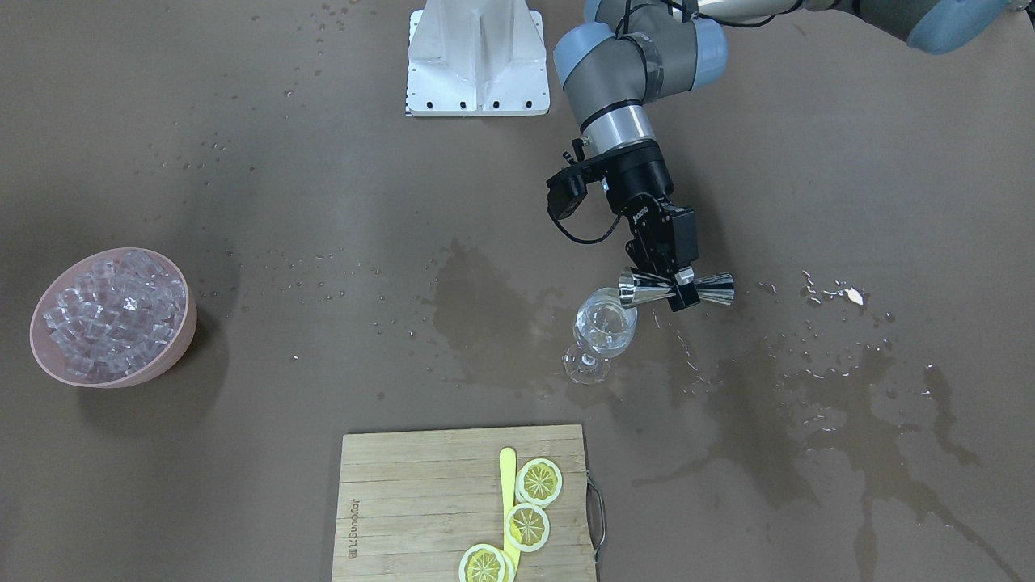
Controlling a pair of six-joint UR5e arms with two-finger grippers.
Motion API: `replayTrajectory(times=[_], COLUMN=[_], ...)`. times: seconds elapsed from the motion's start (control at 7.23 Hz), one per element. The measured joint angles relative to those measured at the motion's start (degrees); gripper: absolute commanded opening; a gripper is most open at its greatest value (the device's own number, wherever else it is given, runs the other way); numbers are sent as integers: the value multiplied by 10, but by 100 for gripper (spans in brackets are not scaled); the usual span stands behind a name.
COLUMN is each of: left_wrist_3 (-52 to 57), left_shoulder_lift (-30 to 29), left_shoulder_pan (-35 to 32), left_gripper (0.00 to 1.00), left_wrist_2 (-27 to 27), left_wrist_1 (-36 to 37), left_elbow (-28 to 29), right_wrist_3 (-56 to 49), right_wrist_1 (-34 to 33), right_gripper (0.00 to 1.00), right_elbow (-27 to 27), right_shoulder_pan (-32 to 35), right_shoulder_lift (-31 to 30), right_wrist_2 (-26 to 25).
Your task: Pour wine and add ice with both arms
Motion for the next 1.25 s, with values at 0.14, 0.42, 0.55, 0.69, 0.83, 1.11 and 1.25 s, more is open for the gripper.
replayTrajectory(times=[0.14,0.42,0.55,0.69,0.83,1.11,1.25], left_wrist_3=[-8,-53,-80,-97,-104,-108,-118], left_shoulder_lift=[0,1,6,24,53,107,129], left_shoulder_pan=[0,-3,-7,-18,-31,-69,-88], left_gripper=[12,12,12,12,12,12,12], left_wrist_2=[-3,-26,-46,-65,-87,-133,-159], left_wrist_1=[-17,-77,-109,-157,-207,-286,-324], left_elbow=[-4,-6,-6,-6,-6,-6,-6], right_wrist_3=[0,0,1,5,23,84,125], right_wrist_1=[0,0,0,0,0,1,0], right_gripper=[0,0,0,0,0,0,0], right_elbow=[0,0,0,0,1,2,2], right_shoulder_pan=[0,0,0,-2,-8,-40,-68], right_shoulder_lift=[0,0,0,2,9,36,58], right_wrist_2=[0,0,0,1,0,-13,-33])
